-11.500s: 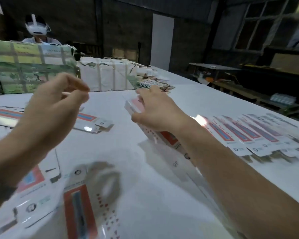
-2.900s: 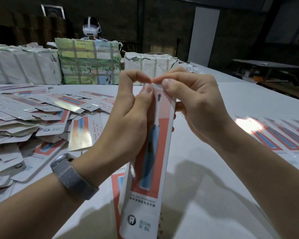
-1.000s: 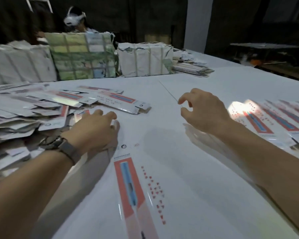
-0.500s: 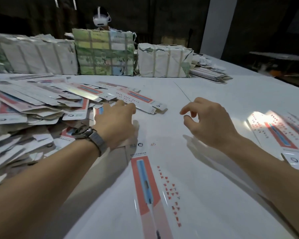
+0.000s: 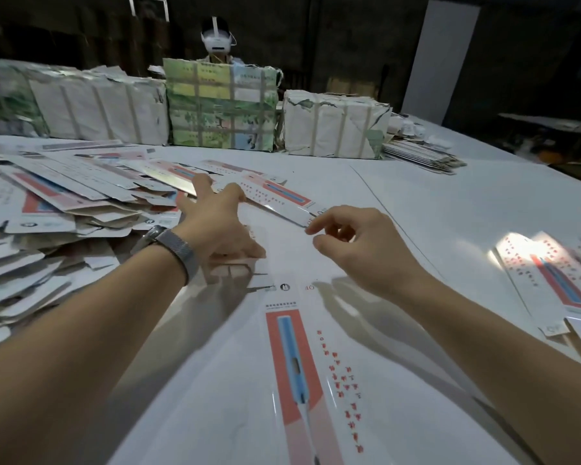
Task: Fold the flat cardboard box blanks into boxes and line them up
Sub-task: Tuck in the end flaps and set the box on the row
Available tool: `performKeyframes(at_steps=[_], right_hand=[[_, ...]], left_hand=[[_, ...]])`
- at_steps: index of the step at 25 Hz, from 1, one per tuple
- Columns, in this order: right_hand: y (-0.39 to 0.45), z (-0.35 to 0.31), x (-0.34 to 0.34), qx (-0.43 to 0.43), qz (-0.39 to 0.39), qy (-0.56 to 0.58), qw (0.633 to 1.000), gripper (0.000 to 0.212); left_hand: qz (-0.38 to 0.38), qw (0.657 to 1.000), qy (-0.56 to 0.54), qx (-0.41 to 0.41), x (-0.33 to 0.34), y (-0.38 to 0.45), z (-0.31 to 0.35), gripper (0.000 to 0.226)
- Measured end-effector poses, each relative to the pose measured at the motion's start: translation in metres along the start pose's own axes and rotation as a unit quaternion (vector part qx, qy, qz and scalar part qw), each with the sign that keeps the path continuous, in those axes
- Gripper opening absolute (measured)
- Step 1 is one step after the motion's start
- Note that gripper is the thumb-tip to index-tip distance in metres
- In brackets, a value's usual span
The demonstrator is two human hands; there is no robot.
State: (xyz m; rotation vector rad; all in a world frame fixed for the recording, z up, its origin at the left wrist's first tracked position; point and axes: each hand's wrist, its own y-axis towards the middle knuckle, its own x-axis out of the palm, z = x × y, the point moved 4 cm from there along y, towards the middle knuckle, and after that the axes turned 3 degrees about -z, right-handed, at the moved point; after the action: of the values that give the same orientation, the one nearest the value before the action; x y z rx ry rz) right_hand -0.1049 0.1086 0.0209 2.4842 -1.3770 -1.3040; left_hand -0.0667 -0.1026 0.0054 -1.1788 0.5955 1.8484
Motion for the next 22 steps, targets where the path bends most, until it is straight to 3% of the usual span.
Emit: performKeyframes(at_steps=[3, 6, 9, 12, 14, 15, 17, 19, 20, 22], right_hand=[[-0.001, 0.008, 0.011, 0.048, -0.028, 0.053, 0.997, 0.018], [-0.002, 0.019, 0.01, 0.098, -0.003, 0.142, 0.985, 0.016], [0.001, 0.025, 0.009, 0.159, 0.037, 0.244, 0.956, 0.011], [0.001, 0.029, 0.014, 0.257, 0.027, 0.394, 0.882, 0.015], [0.001, 0.024, 0.015, 0.264, -0.023, 0.51, 0.819, 0.026], [0.002, 0.025, 0.014, 0.25, -0.034, 0.53, 0.809, 0.029], [0.003, 0.027, 0.008, 0.217, -0.005, 0.495, 0.841, 0.031], [0.001, 0.021, 0.005, 0.176, 0.024, 0.438, 0.881, 0.028], [-0.002, 0.015, 0.007, 0.154, 0.02, 0.426, 0.891, 0.026], [-0.01, 0.003, 0.014, 0.111, -0.009, 0.424, 0.899, 0.026]], left_hand=[[0.063, 0.987, -0.144, 0.043, 0.01, 0.001, 0.005, 0.092], [0.115, 0.939, -0.316, 0.068, 0.007, -0.001, 0.013, 0.087], [0.113, 0.896, -0.422, 0.079, 0.006, -0.014, 0.027, 0.077], [0.068, 0.87, -0.451, 0.19, 0.009, -0.044, 0.058, 0.072], [0.036, 0.855, -0.416, 0.307, 0.008, -0.066, 0.076, 0.074], [0.022, 0.849, -0.388, 0.357, 0.009, -0.077, 0.08, 0.077], [0.036, 0.843, -0.372, 0.387, 0.011, -0.088, 0.078, 0.082], [0.077, 0.841, -0.428, 0.322, 0.01, -0.085, 0.066, 0.081], [0.061, 0.834, -0.481, 0.263, 0.011, -0.082, 0.058, 0.075], [-0.059, 0.775, -0.609, 0.161, 0.018, -0.078, 0.049, 0.047]])
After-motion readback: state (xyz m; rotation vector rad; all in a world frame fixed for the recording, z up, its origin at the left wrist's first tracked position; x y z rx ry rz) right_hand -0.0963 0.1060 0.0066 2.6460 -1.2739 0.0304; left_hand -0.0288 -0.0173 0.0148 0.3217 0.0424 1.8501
